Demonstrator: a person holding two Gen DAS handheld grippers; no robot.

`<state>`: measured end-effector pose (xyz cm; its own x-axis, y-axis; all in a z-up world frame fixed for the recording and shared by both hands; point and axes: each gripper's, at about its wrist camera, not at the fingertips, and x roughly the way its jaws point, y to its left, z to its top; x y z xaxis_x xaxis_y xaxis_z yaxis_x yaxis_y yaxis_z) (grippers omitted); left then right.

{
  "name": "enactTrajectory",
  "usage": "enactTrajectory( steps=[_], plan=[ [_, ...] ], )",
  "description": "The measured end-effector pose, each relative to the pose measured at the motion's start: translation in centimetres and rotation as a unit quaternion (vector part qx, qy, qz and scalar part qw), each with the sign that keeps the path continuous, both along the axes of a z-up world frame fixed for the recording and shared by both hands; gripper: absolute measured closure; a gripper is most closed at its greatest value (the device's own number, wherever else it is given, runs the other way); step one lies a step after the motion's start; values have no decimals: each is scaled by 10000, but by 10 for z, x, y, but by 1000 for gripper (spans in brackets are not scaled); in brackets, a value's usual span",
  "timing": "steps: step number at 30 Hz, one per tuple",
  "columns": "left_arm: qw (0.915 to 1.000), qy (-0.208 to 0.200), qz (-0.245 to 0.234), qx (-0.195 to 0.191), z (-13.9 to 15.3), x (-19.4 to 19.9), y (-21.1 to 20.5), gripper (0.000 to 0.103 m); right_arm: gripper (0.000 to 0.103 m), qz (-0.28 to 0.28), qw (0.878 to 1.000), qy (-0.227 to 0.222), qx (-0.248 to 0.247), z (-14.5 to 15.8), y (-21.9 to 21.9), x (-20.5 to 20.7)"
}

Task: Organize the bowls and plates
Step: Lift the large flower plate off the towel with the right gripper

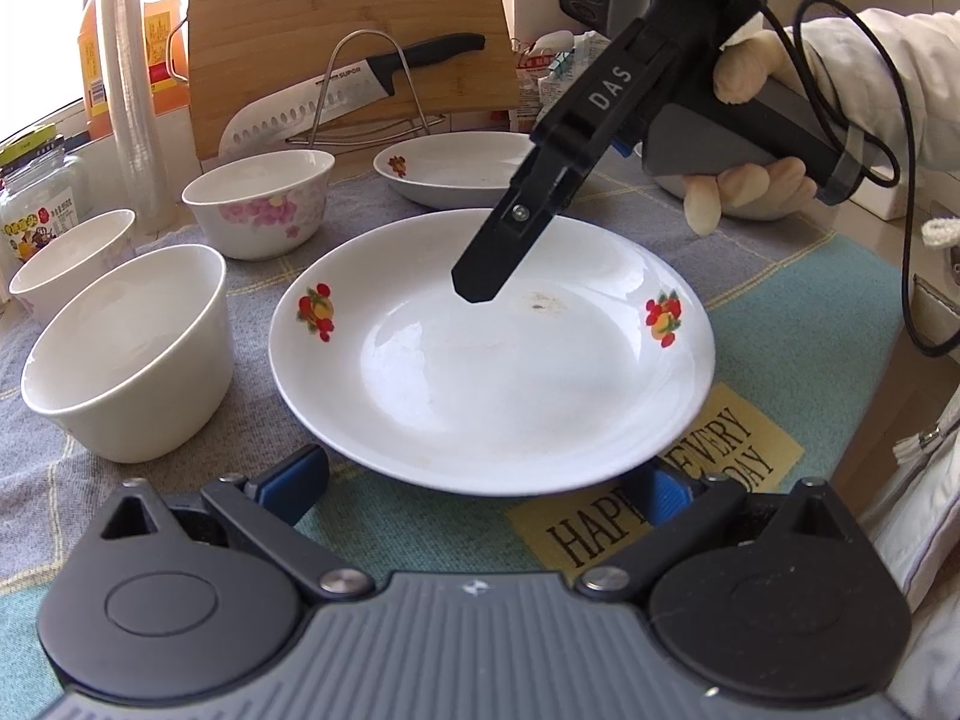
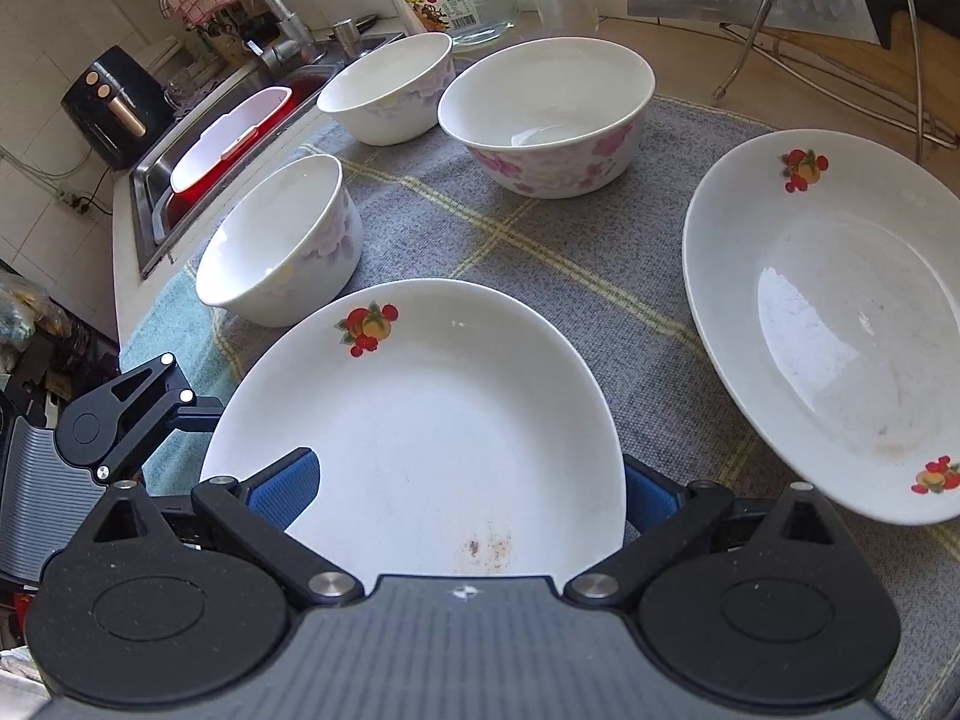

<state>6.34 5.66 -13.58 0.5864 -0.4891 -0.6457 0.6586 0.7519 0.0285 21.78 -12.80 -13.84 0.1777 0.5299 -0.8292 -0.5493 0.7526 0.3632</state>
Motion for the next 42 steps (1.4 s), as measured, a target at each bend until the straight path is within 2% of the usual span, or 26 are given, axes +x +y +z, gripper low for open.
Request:
enactTrajectory(
  steps=[15, 19, 34, 42],
  plan=[
    [9995, -144, -263, 75, 1, 1, -1, 0, 0, 372, 9979, 537, -4, 2, 7, 14],
    [9993, -153, -319, 75, 1, 2, -1, 0, 0, 320, 9973, 653, 53, 2, 4, 18],
    [9992, -75, -389, 108, 2, 5, -2, 0, 0, 357, 9978, 557, -67, 3, 9, 14],
    [9995, -68, -279, 129, 4, 2, -2, 0, 0, 425, 9979, 482, -25, 8, 12, 11]
  ],
)
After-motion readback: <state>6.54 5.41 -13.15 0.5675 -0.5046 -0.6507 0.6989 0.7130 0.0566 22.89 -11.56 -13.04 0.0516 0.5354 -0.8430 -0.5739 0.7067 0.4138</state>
